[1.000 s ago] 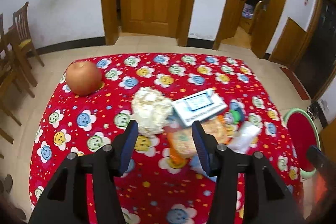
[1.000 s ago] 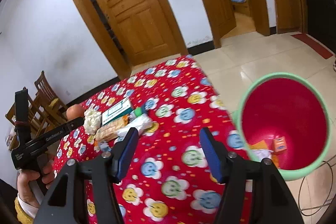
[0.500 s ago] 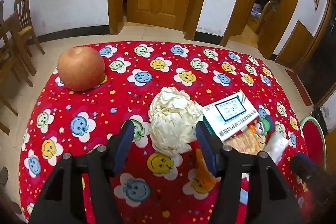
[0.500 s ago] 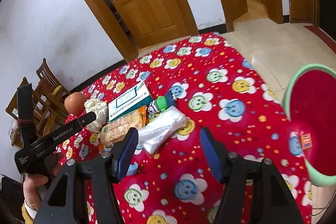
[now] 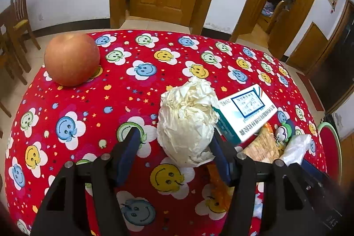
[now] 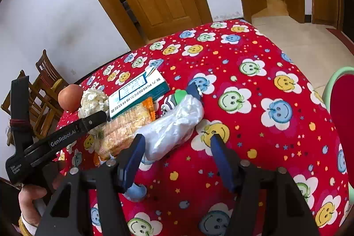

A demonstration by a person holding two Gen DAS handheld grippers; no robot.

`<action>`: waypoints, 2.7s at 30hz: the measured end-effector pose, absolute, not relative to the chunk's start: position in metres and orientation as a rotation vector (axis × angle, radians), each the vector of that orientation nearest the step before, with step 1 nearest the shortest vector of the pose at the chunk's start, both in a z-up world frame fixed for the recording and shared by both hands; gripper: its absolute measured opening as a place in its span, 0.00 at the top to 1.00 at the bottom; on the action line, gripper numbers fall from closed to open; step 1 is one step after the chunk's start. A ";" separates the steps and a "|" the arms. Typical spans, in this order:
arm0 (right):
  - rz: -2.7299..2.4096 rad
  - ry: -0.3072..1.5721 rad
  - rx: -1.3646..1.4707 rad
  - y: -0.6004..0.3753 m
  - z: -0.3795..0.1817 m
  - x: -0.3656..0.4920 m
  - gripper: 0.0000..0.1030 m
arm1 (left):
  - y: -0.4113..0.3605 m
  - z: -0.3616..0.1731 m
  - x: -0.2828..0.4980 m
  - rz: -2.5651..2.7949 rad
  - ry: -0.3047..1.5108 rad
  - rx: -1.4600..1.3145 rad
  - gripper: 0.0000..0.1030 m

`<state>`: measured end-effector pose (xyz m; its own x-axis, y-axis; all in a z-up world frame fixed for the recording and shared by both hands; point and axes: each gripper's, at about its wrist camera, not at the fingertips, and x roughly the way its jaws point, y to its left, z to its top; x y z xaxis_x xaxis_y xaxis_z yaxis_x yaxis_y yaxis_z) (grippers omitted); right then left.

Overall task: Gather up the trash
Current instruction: 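Grasp the crumpled white paper ball with the left tool while the right tool grasps the clear plastic bag, then carry the paper ball and plastic bag over the red bin with both tools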

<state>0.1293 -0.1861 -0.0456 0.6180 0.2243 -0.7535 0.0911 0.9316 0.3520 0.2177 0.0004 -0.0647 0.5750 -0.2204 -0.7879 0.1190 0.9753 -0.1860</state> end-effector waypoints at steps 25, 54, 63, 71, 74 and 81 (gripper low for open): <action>0.126 0.817 0.356 -0.183 -0.014 0.098 0.70 | 0.005 -0.024 0.174 -0.235 0.869 -0.132 0.68; 0.025 0.671 0.354 -0.253 0.037 0.008 0.71 | -0.066 0.038 0.086 -0.376 0.773 -0.066 0.68; -0.047 0.652 0.376 -0.294 0.039 -0.012 0.71 | -0.113 0.045 0.078 -0.451 0.763 -0.033 0.68; -0.117 0.657 0.399 -0.331 0.032 -0.023 0.71 | -0.162 0.041 0.077 -0.525 0.778 -0.005 0.68; -0.142 0.663 0.405 -0.346 0.028 -0.026 0.71 | -0.182 0.038 0.076 -0.553 0.785 0.005 0.68; -0.206 0.690 0.435 -0.379 0.014 -0.031 0.71 | -0.224 0.029 0.077 -0.611 0.808 0.039 0.68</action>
<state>-0.0308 -0.3786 0.0144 0.7560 -0.0411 -0.6533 0.3235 0.8911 0.3183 0.0775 -0.2237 0.0290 0.5293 -0.4972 -0.6875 0.5259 0.8281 -0.1941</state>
